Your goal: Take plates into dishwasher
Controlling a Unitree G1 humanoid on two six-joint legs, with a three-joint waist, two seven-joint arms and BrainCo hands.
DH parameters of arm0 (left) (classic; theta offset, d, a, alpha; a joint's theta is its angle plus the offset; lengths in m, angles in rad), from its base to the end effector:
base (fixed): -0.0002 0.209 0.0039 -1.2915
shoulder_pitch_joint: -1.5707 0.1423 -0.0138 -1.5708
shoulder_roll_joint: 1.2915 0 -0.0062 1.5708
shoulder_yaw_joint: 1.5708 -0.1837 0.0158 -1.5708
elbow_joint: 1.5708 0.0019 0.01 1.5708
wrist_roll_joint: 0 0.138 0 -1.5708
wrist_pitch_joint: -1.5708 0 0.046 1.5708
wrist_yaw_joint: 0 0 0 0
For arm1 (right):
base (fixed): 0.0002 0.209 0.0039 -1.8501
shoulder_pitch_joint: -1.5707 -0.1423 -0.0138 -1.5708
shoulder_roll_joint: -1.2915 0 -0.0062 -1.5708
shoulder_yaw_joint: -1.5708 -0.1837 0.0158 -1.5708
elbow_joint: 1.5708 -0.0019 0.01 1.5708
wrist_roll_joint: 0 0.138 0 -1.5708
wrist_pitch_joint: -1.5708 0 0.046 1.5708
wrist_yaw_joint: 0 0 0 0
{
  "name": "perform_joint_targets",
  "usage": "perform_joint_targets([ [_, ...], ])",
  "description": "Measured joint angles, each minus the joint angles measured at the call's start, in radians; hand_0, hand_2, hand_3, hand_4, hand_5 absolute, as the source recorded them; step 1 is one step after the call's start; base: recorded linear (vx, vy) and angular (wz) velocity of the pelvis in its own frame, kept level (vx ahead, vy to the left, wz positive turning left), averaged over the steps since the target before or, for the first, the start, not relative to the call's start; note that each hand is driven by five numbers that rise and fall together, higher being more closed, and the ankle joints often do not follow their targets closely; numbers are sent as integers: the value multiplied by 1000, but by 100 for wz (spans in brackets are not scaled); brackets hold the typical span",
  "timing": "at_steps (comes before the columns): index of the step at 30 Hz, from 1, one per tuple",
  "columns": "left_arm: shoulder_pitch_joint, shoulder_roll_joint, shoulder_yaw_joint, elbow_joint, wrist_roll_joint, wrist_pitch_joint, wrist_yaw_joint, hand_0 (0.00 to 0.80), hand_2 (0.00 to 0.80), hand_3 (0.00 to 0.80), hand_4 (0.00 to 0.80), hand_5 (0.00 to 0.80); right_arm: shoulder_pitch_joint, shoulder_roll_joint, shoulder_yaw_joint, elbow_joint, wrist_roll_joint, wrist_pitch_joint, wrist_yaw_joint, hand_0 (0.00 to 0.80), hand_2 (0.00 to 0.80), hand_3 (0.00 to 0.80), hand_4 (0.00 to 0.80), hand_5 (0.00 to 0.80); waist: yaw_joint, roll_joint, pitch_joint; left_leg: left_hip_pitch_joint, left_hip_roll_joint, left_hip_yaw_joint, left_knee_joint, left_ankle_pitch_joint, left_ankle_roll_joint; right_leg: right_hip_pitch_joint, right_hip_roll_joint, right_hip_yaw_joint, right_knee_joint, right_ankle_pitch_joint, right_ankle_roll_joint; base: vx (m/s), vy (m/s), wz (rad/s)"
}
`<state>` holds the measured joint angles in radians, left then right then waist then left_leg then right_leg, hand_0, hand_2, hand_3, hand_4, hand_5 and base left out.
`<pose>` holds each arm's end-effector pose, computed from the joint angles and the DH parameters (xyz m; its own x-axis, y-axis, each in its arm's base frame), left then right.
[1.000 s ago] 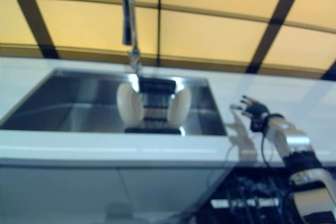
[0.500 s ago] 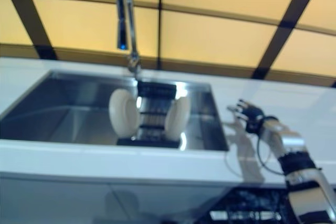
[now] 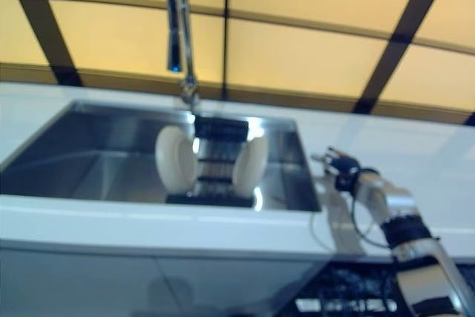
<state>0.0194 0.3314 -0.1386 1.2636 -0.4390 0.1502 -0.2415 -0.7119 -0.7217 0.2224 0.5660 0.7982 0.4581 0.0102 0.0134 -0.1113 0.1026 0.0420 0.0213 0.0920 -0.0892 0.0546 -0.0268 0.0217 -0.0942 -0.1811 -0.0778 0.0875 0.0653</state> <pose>0.0517 0.2567 -0.1105 0.2025 0.0070 -0.9792 -0.2359 0.9709 -0.0419 0.3132 -0.2619 0.1462 0.9447 -0.0009 -0.3278 0.0145 0.9991 0.0388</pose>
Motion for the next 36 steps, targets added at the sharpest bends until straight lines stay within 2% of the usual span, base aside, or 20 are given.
perform_joint_targets([
  [8, -27, 0, 2, 0, 17, -8, 3, 0, 0, 0, 0, 0, -24, 0, 15, -19, 20, 10, -19, 0, 0, 0, 0, 0, 0, -13, 36, 7, 1, -7, -2, -3, -3, 10, 0, -5, 0, 0, 0, 4, 0, 2],
  [36, -26, -2, 3, 9, 33, -8, 31, 0, 0, 0, 0, 0, -116, 1, 73, -137, 39, 78, -73, 0, 0, 0, 0, 0, 1, -15, 41, 17, 2, -14, -1, -2, -2, 27, 1, -18, -5, 0, 0, 0, 0, 0],
])
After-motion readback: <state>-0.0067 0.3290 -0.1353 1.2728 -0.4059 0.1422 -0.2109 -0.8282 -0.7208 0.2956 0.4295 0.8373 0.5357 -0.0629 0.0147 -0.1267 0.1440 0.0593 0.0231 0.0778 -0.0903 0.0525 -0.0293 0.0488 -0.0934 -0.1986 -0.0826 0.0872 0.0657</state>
